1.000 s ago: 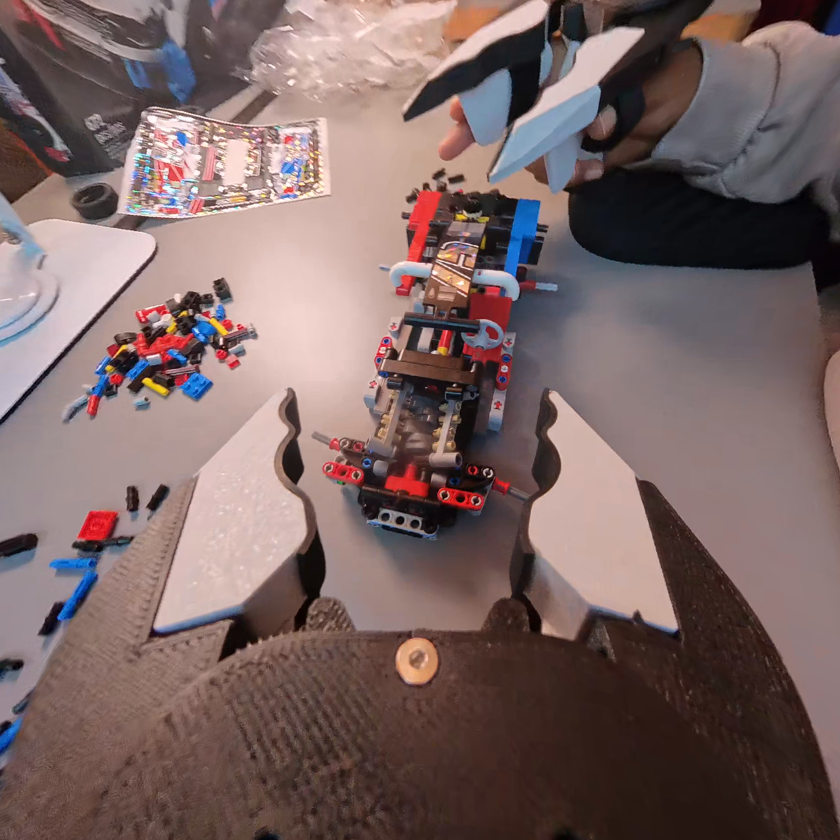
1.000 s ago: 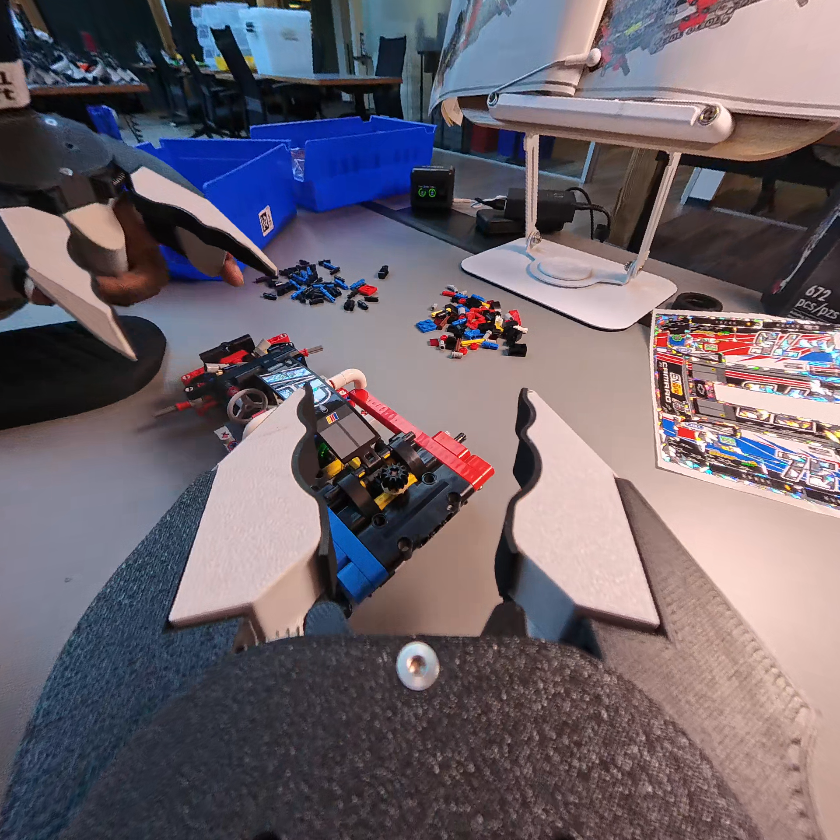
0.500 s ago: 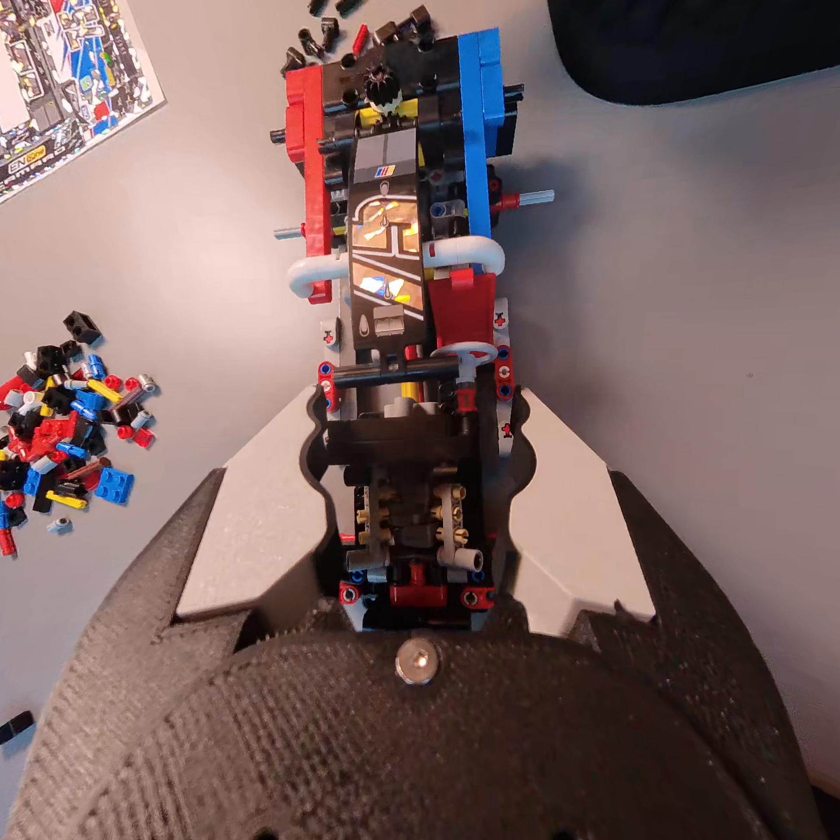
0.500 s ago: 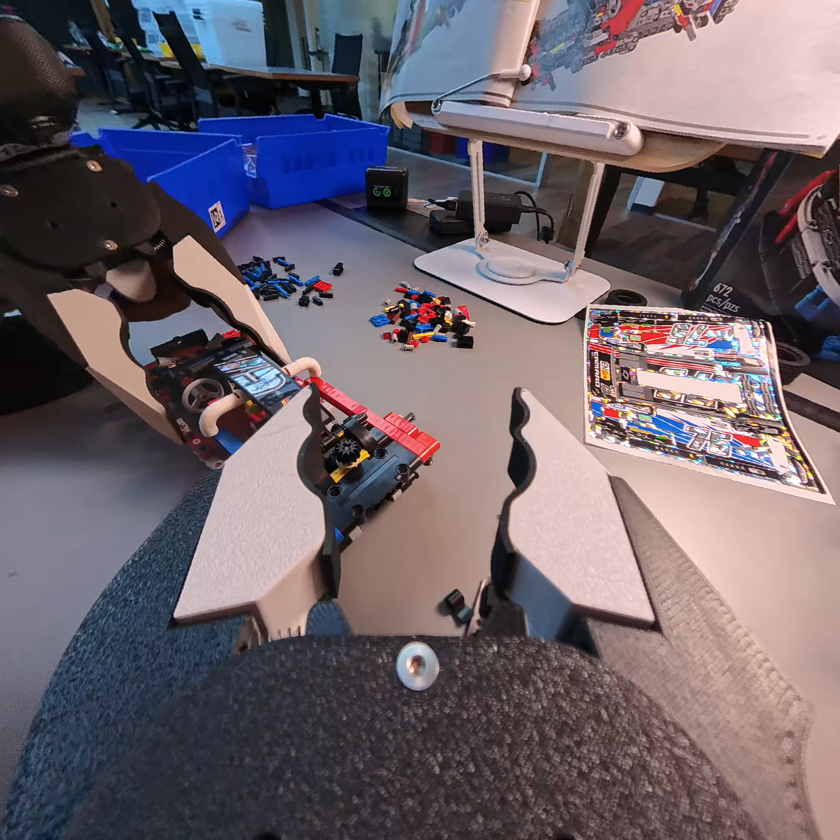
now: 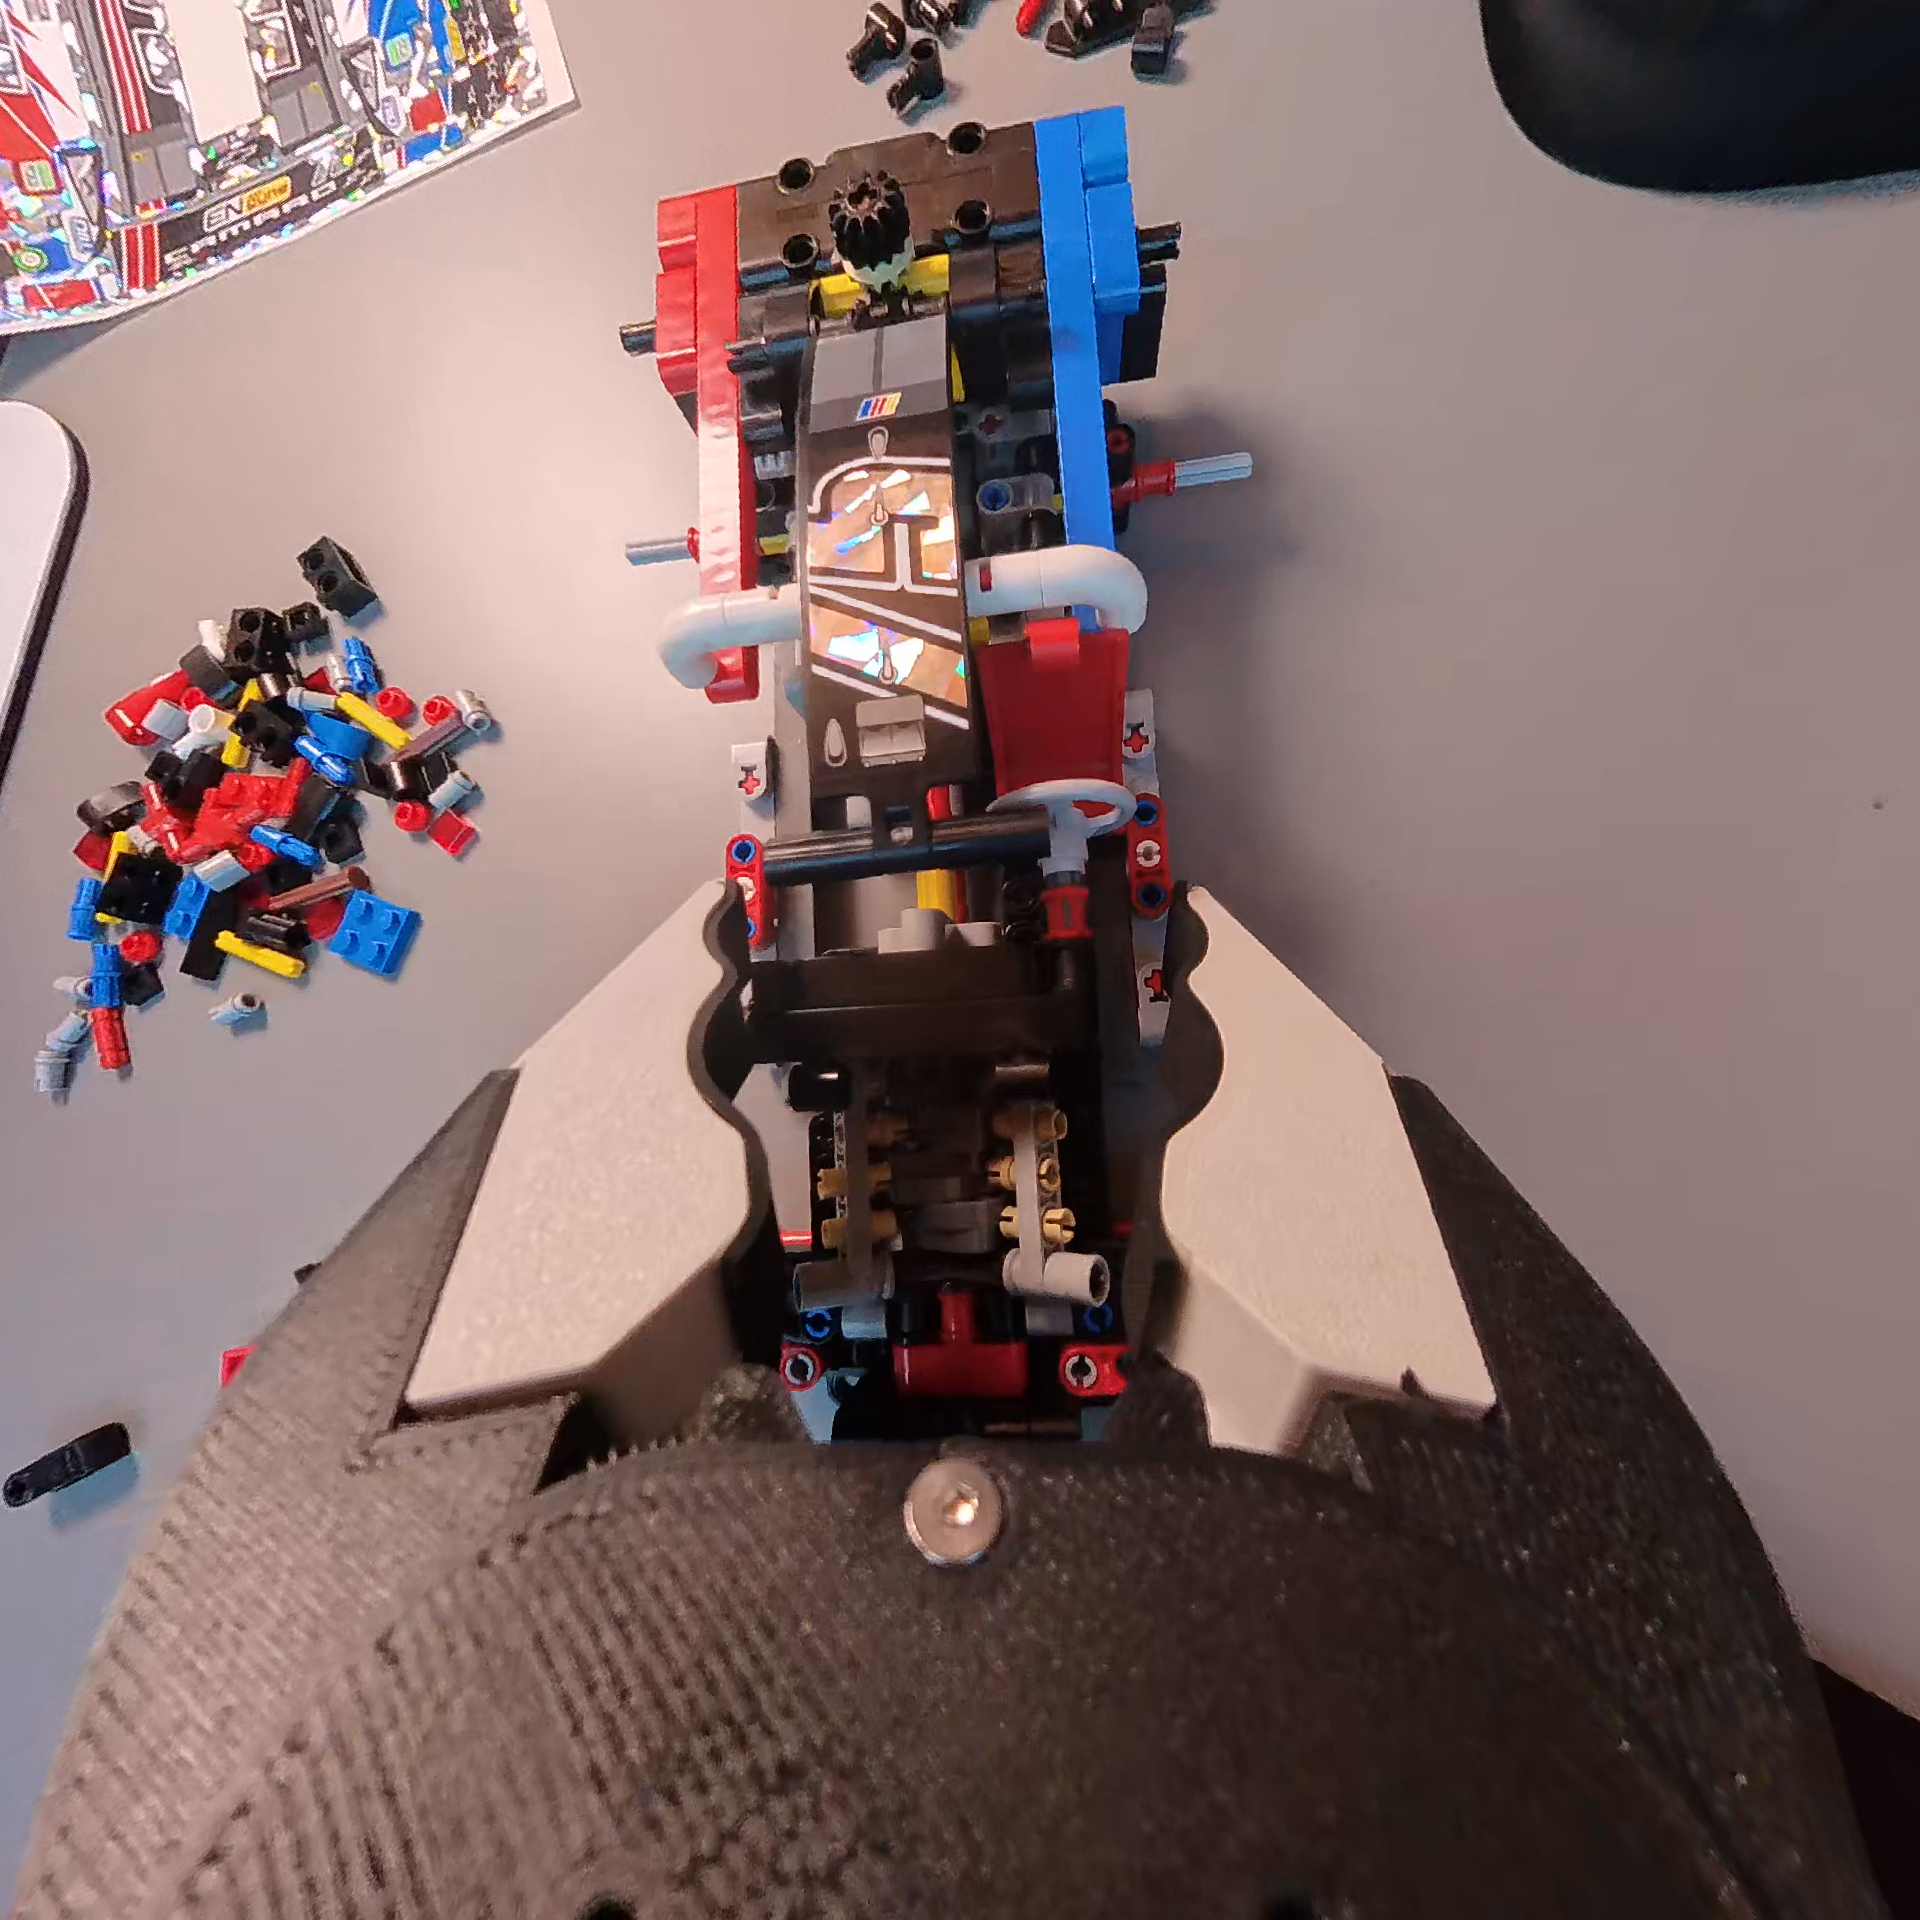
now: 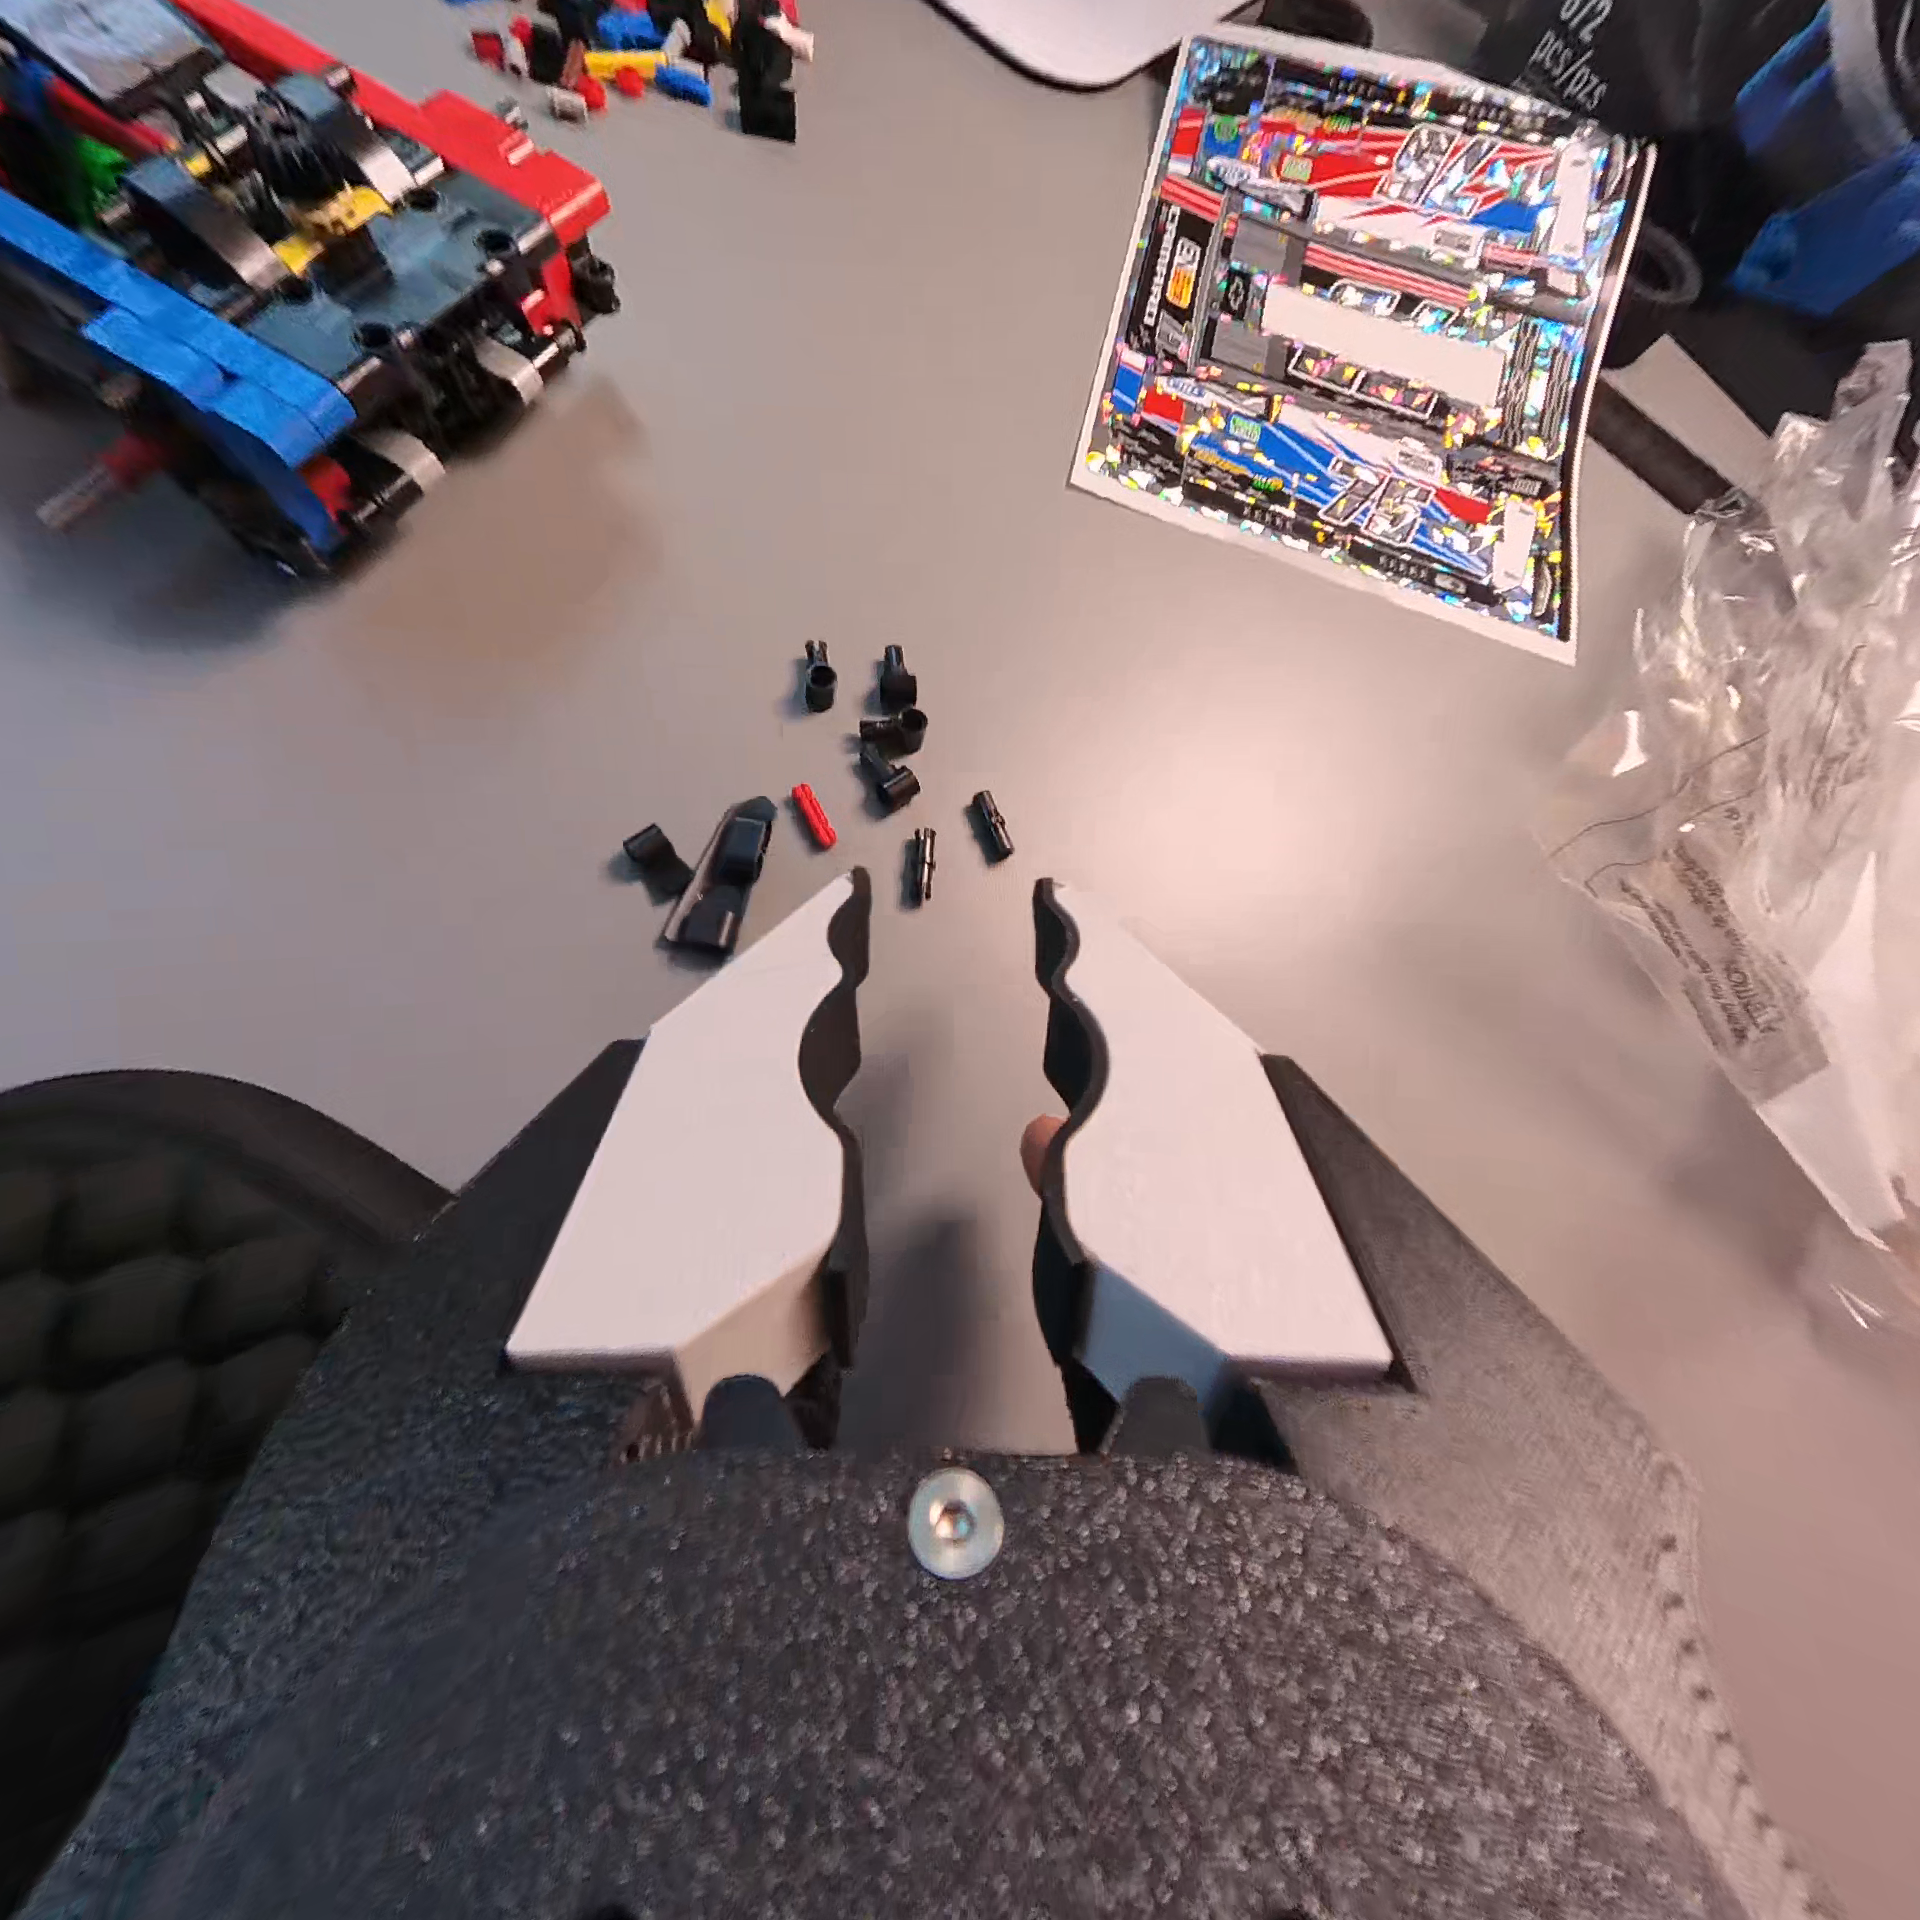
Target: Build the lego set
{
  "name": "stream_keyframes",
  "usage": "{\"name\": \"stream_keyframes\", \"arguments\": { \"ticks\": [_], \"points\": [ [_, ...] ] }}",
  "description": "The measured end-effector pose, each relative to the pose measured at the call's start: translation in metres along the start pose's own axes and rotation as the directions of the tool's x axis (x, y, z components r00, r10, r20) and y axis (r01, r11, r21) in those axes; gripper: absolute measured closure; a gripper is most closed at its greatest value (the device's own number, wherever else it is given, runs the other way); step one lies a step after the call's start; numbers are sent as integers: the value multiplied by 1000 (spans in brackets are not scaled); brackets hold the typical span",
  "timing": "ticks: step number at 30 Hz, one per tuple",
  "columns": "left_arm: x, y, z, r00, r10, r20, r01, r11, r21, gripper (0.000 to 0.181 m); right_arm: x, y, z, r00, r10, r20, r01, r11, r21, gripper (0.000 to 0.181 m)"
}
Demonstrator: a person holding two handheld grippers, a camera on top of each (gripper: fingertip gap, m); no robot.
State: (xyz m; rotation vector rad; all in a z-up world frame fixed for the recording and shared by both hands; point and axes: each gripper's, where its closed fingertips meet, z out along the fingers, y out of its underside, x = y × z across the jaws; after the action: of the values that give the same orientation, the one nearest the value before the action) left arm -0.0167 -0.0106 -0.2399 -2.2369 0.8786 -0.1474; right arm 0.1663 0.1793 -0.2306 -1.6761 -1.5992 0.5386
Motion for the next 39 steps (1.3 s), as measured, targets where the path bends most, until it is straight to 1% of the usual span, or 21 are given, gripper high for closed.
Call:
{"name": "stream_keyframes", "arguments": {
  "ticks": [4,5,10,14,15,17,21,25,29,32,34,37,39],
  "points": [
    [-2,-5,-2,999,-30,19,29,998,55,101,0,13,9,992,-14,123,27,994,-104,157],
    [-2,-6,-4,999,-30,33,28,997,70,100,1,13,12,991,-25,130,40,992,-118,159],
    [-3,-18,-21,993,-82,84,66,981,182,98,-8,0,26,974,-91,208,123,982,-145,161],
    [-3,-26,-39,980,-145,139,98,950,296,100,-11,-2,41,967,-113,228,160,966,-202,162],
    [-3,-26,-44,975,-160,152,105,942,319,101,-12,-4,43,965,-120,233,168,965,-200,166],
    [-5,-24,-52,965,-193,180,117,925,362,104,-15,-6,46,959,-129,251,181,964,-196,175],
    [-7,-19,-62,948,-259,185,160,890,428,108,-16,-6,46,954,-139,265,197,958,-208,175],
    [-2,-7,-52,953,-258,159,183,908,377,102,-29,-22,37,951,-153,269,197,970,-144,176],
    [4,2,-36,968,-178,177,125,954,272,99,-75,-45,20,913,-223,341,253,967,-45,176],
    [3,6,-28,969,-122,214,75,974,214,106,-116,-48,13,865,-286,411,317,948,-7,175],
    [0,7,-26,965,-93,243,47,980,191,111,-137,-45,15,843,-316,436,350,937,1,176],
    [-5,8,-23,963,-81,257,37,984,172,122,-156,-42,19,822,-341,457,383,924,-1,175],
    [-6,6,-20,966,-84,246,41,983,177,124,-161,-40,23,816,-355,457,405,914,-12,175]
  ]
}}
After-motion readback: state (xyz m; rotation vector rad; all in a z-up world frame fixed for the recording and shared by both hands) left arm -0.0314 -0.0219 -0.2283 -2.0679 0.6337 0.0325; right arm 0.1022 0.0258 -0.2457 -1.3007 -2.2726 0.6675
